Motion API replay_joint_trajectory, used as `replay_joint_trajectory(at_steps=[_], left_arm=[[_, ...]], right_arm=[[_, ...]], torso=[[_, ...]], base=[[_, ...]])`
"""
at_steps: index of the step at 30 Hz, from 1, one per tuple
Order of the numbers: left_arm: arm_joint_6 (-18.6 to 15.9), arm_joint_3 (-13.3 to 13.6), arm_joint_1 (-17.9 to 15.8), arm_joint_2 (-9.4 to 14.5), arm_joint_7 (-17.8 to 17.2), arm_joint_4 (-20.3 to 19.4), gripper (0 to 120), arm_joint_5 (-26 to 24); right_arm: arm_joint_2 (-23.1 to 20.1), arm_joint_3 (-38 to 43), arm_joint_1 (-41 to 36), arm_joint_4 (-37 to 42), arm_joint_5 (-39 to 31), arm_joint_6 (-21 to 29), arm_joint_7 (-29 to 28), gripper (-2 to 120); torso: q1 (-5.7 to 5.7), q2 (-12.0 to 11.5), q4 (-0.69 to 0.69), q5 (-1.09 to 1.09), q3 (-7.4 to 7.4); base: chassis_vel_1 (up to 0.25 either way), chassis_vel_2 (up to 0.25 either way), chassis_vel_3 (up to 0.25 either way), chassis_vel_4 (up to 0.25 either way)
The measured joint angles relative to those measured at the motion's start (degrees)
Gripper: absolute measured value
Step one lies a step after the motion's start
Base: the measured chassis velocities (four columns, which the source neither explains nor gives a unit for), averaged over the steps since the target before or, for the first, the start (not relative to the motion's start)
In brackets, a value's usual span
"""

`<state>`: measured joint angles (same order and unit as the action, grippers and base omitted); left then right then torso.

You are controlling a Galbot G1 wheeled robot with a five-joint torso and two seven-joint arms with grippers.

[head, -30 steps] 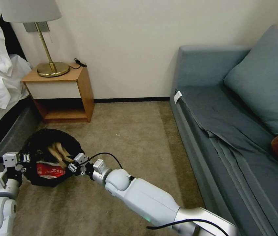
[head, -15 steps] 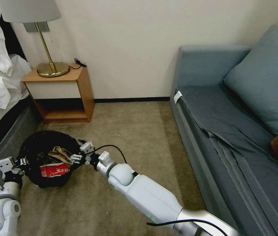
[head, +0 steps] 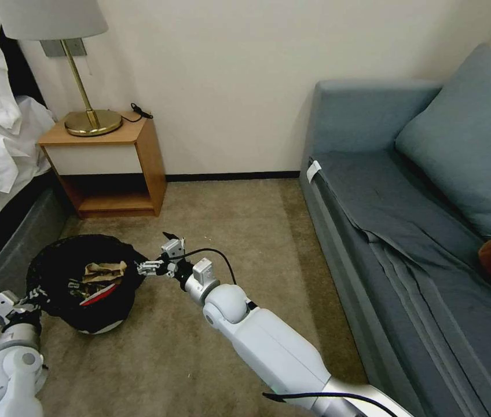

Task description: Pick up the trash bin, then pick up the garbage on the floor and place it into the trash bin.

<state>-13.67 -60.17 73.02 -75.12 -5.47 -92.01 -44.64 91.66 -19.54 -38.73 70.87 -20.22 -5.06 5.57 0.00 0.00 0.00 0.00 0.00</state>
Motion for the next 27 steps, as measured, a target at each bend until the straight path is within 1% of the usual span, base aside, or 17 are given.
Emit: replay_joint_trajectory(at_steps=[2, 3, 4, 7, 8, 10, 11, 12, 13, 14, 18, 20, 21, 22, 23, 25, 27], left_arm=[[0.0, 0.0, 0.1, 0.1, 0.0, 0.0, 18, 0.2], [0.0, -0.2, 0.3, 0.2, 0.0, 0.0, 26, 0.7], [0.0, -0.2, 0.3, 0.2, 0.0, 0.0, 26, 0.7], [0.6, -0.7, 0.6, 0.7, 0.2, -0.1, 44, 3.4], [0.6, -0.7, 0.6, 0.7, 0.2, -0.1, 44, 3.4], [1.5, -1.2, 0.8, 0.8, 0.9, -0.5, 53, 7.3], [1.5, -1.2, 0.8, 0.8, 0.9, -0.5, 53, 7.3], [2.3, -1.7, 1.0, 0.9, 1.7, -1.0, 60, 11.2], [2.3, -1.7, 1.0, 0.9, 1.7, -1.0, 60, 11.2], [2.8, -2.2, 1.3, 1.0, 2.3, -1.7, 68, 14.3], [3.3, -3.1, 1.6, 1.3, 3.0, -2.7, 76, 18.2], [3.5, -3.5, 1.9, 1.4, 3.1, -3.7, 86, 20.1], [3.5, -3.6, 2.4, 1.3, 3.3, -5.1, 93, 21.6], [3.5, -3.6, 2.4, 1.3, 3.3, -5.1, 93, 21.6], [3.5, -3.2, 2.7, 0.8, 3.5, -6.7, 97, 23.7], [3.5, -2.8, 2.8, 0.3, 3.7, -7.7, 99, 25.1], [3.5, -1.2, 2.8, -0.8, 4.0, -9.8, 100, 27.4]], right_arm=[[0.0, 0.0, 0.0, 0.0, 0.0, -0.1, 0.0, 100], [0.0, -0.1, -0.1, 0.0, 0.1, -0.1, 0.0, 100], [0.0, -0.1, -0.1, 0.0, 0.1, -0.1, 0.0, 100], [0.4, -0.3, -0.4, 0.0, 0.2, -0.1, -0.2, 100], [0.4, -0.3, -0.4, 0.0, 0.2, -0.1, -0.2, 100], [0.4, -0.2, -0.6, -0.3, 0.3, -0.2, -1.0, 100], [0.4, -0.2, -0.6, -0.3, 0.3, -0.2, -1.0, 100], [0.5, 0.0, -0.6, -0.5, 0.3, -0.2, -2.2, 100], [0.5, 0.0, -0.6, -0.5, 0.3, -0.2, -2.2, 100], [0.5, 0.3, -0.6, -0.8, 0.3, -0.2, -3.7, 100], [0.5, 0.9, -0.6, -0.9, 0.3, -0.1, -5.8, 100], [0.5, 1.5, -0.7, -0.9, 0.2, 0.0, -7.1, 100], [0.5, 2.1, -0.7, -0.9, 0.2, 0.3, -8.0, 100], [0.5, 2.1, -0.7, -0.9, 0.2, 0.3, -8.0, 100], [0.5, 2.9, -0.8, -0.9, 0.2, 0.7, -8.8, 100], [0.5, 3.5, -0.9, -0.9, 0.2, 1.1, -9.5, 100], [0.5, 4.8, -1.0, -1.1, -0.4, 2.4, -11.4, 100]], torso=[[0.00, 0.0, -0.01, 0.00, 0.00], [0.00, 0.0, 0.00, 0.01, 0.00], [0.00, 0.0, 0.00, 0.01, 0.00], [0.00, 0.0, 0.01, 0.00, 0.00], [0.00, 0.0, 0.01, 0.00, 0.00], [0.00, 0.0, 0.00, 0.00, 0.00], [0.00, 0.0, 0.00, 0.00, 0.00], [0.00, 0.0, -0.01, 0.00, 0.00], [0.00, 0.0, -0.01, 0.00, 0.00], [0.00, 0.0, 0.00, 0.00, 0.00], [0.00, 0.0, 0.00, 0.00, 0.00], [0.00, 0.0, 0.00, 0.00, 0.00], [0.00, 0.0, 0.00, 0.00, 0.00], [0.00, 0.0, 0.00, 0.00, 0.00], [0.00, 0.0, 0.01, 0.01, 0.00], [0.00, 0.0, 0.00, 0.01, 0.00], [0.00, 0.0, 0.00, 0.01, 0.00]], base=[[0.000, 0.000, 0.000, 0.000], [0.000, 0.000, 0.000, 0.000], [0.000, 0.000, 0.000, 0.000], [0.000, 0.000, 0.000, 0.000], [0.000, 0.000, 0.000, 0.000], [0.000, 0.000, 0.000, 0.000], [0.000, 0.000, 0.000, 0.000], [0.000, 0.000, 0.000, 0.000], [0.000, 0.000, 0.000, 0.000], [0.000, 0.000, 0.000, 0.000], [0.000, 0.000, 0.000, 0.000], [0.000, 0.000, 0.000, 0.000], [0.000, 0.000, 0.000, 0.000], [0.000, 0.000, 0.000, 0.000], [0.000, 0.000, 0.000, 0.000], [0.000, 0.000, 0.000, 0.000], [0.000, 0.000, 0.000, 0.000]])
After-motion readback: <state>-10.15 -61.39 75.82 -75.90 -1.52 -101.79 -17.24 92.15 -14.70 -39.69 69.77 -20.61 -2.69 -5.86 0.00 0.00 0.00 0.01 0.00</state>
